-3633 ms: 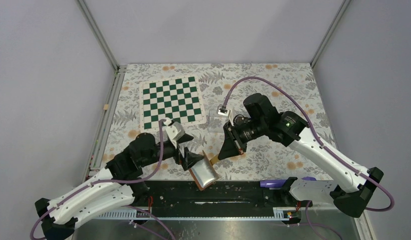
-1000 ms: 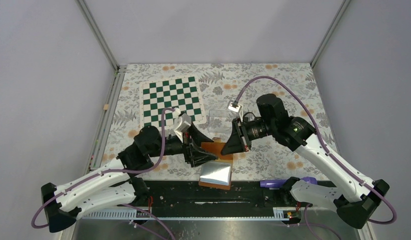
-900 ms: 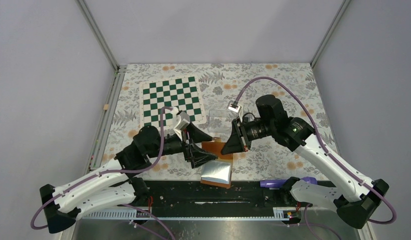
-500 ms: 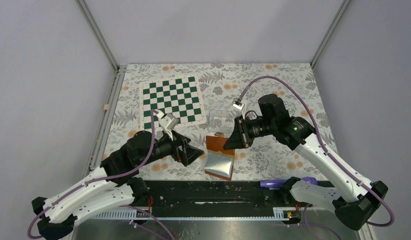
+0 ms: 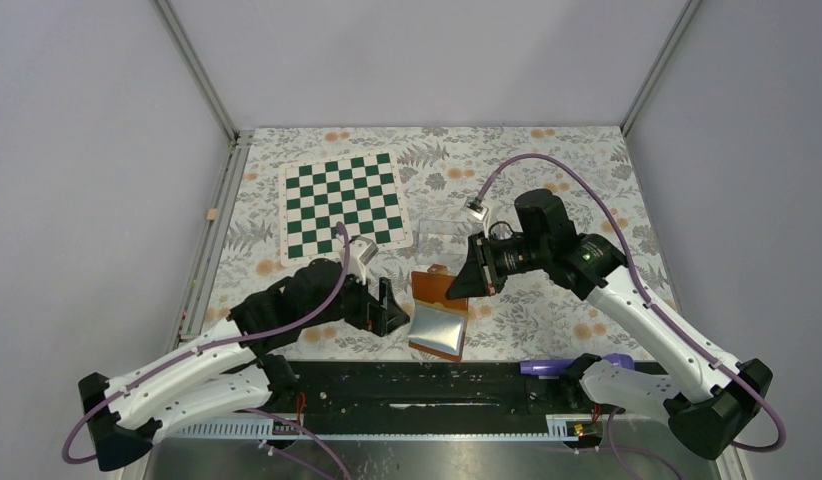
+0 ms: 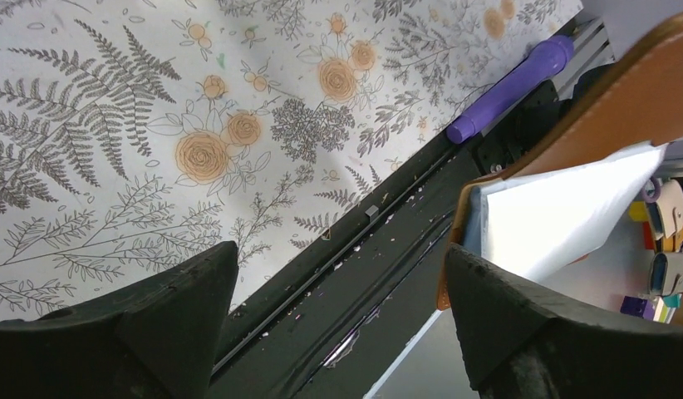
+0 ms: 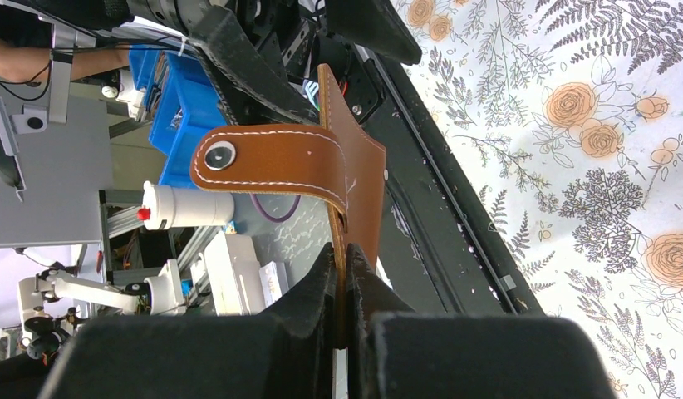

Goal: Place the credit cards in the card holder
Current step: Open the card holder.

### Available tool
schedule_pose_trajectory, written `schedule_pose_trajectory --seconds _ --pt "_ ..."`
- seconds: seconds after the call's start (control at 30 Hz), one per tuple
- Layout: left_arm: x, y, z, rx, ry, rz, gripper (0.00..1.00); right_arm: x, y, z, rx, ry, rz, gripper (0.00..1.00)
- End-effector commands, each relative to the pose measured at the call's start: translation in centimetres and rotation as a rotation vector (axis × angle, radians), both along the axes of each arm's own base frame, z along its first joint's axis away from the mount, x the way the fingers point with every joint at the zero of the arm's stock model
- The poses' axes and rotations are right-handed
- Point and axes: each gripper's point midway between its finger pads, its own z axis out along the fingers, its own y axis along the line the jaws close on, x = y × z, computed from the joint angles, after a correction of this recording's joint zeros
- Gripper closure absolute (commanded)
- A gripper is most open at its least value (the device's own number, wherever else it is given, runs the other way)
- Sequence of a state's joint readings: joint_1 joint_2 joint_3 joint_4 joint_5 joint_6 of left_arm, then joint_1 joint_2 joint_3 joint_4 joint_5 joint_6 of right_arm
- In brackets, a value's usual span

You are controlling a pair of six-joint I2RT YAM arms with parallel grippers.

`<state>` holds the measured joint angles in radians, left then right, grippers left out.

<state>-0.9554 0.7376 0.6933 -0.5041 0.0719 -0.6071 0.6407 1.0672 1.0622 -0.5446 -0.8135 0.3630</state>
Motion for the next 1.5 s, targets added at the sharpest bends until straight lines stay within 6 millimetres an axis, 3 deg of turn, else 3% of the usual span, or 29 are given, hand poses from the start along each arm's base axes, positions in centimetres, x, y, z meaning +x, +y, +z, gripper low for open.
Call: schedule_pose_trajectory --seconds 0.0,0.57,0.77,1.13,1.47 --pt "0.0 -1.0 1.6 -0.039 -0.007 -0.032 0.08 0.1 0.3 0.8 0.039 -0.010 0.014 1.00" --pt "-1.1 -2.0 4.6 -0.152 -0.048 -0.114 0.15 0.1 0.5 -0.5 0.019 0.039 0.032 1.00" --pt "0.3 -0.3 2.8 -0.027 -0.045 -0.016 0.15 0.0 0.4 -0.5 0.018 0.037 0.030 1.00" --pt "-0.6 -1.6 0.7 0.008 0.055 -0.079 0.19 0.1 0.4 -0.8 0.013 0.039 0.024 1.00" --pt "-1.4 -2.4 3.8 -0.144 -0.003 -0.130 0.21 0.0 0.3 -1.1 0.008 0.048 0.024 1.00"
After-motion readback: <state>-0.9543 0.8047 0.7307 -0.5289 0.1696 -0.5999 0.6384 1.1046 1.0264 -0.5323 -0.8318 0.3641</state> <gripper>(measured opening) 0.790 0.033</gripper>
